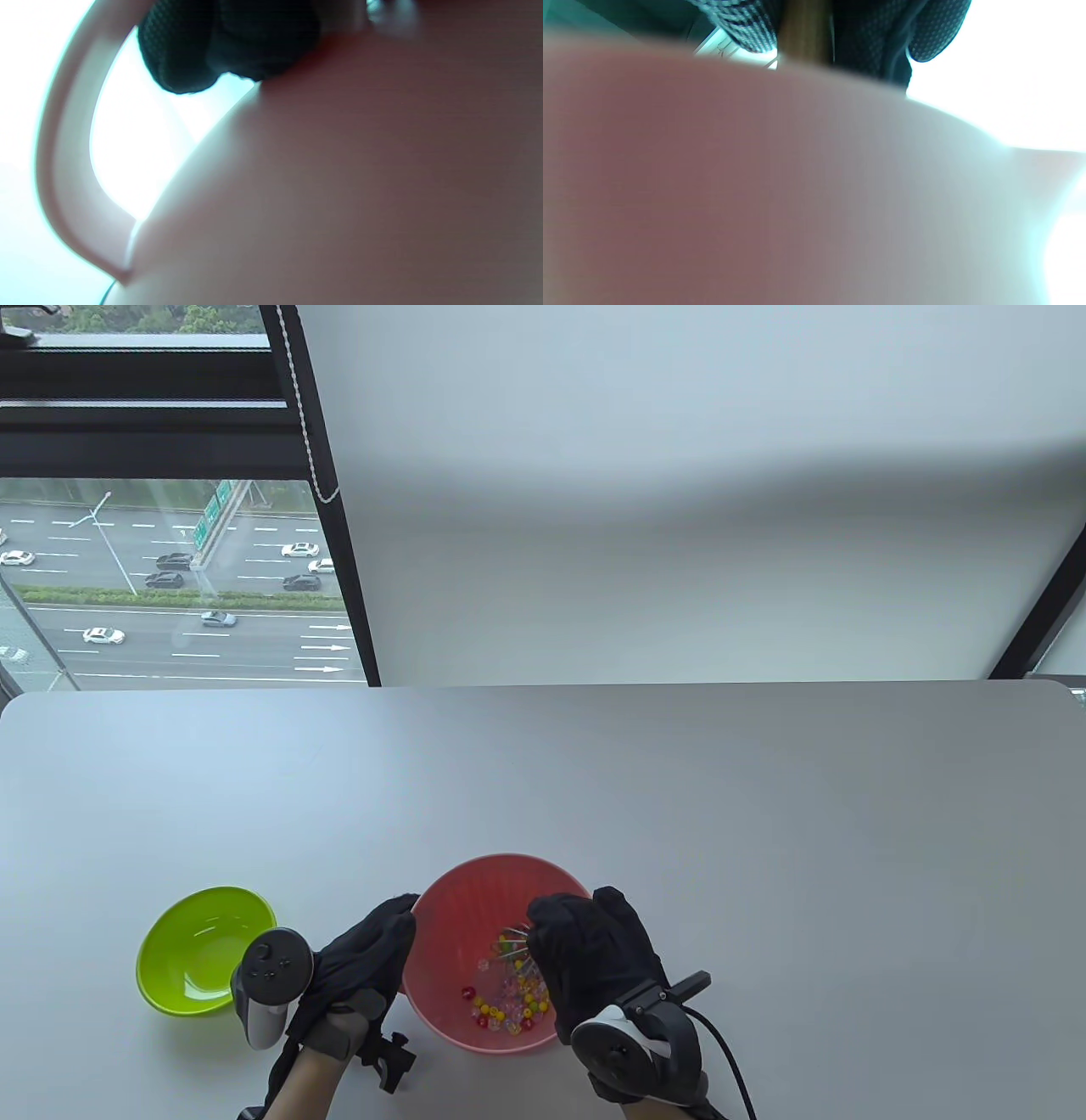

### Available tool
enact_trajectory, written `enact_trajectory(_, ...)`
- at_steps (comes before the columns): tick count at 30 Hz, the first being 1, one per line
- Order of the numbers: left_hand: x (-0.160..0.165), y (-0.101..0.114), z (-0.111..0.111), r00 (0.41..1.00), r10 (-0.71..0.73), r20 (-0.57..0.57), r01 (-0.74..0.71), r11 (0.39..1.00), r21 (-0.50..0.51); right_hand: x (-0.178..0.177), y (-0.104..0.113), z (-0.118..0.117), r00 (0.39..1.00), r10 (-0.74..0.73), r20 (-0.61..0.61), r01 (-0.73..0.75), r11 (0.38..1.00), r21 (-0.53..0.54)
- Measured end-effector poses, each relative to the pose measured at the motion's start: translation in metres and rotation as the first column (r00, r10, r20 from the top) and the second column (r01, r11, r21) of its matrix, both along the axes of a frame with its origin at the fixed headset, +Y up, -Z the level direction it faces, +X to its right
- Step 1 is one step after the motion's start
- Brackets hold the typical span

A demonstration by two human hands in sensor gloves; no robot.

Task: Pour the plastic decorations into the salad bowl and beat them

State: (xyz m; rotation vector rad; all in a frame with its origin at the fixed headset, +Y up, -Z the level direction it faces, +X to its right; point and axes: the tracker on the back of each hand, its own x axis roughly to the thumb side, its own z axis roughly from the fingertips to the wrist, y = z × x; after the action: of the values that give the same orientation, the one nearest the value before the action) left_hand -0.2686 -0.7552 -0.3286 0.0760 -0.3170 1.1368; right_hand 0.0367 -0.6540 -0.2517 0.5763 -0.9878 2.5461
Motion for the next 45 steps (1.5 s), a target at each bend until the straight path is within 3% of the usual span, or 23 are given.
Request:
enact_trajectory(12, 0.000, 0.000, 0.000, 1.000, 0.000, 0.000, 0.000, 1.000, 0.000, 0.009, 0.006, 0.003, 0.996, -0.090, -0.019, 0.090, 0.996, 0.020)
enact_trajectory(19, 0.000, 0.000, 0.000, 1.000, 0.000, 0.000, 0.000, 1.000, 0.000, 0.005, -0.002, -0.006, 0.947, -0.277, -0.164, 0.243, 0.949, -0.203)
enact_trajectory(21, 0.000, 0.000, 0.000, 1.000, 0.000, 0.000, 0.000, 1.000, 0.000, 0.007, -0.004, -0.008, 0.942, -0.300, -0.151, 0.266, 0.941, -0.211)
enact_trajectory(24, 0.000, 0.000, 0.000, 1.000, -0.002, 0.000, 0.002, 1.000, 0.000, 0.018, -0.002, -0.008, 0.937, -0.332, -0.111, 0.314, 0.936, -0.159)
enact_trajectory(29, 0.000, 0.000, 0.000, 1.000, -0.001, 0.000, 0.001, 1.000, 0.000, 0.041, 0.002, -0.007, 0.866, -0.494, -0.077, 0.486, 0.868, -0.104)
enact_trajectory(32, 0.000, 0.000, 0.000, 1.000, -0.001, 0.001, 0.001, 1.000, 0.000, 0.045, 0.004, -0.006, 0.956, -0.284, 0.077, 0.280, 0.958, 0.054)
enact_trajectory(34, 0.000, 0.000, 0.000, 1.000, 0.002, 0.001, -0.002, 1.000, -0.001, 0.048, 0.005, -0.005, 0.966, -0.212, 0.149, 0.199, 0.975, 0.098)
enact_trajectory(39, 0.000, 0.000, 0.000, 1.000, 0.002, 0.001, -0.002, 1.000, -0.001, 0.056, 0.003, -0.007, 0.893, -0.448, 0.032, 0.449, 0.894, 0.001)
enact_trajectory(45, 0.000, 0.000, 0.000, 1.000, 0.001, 0.001, -0.001, 1.000, -0.001, 0.082, 0.004, -0.004, 0.788, -0.615, 0.033, 0.613, 0.788, 0.061)
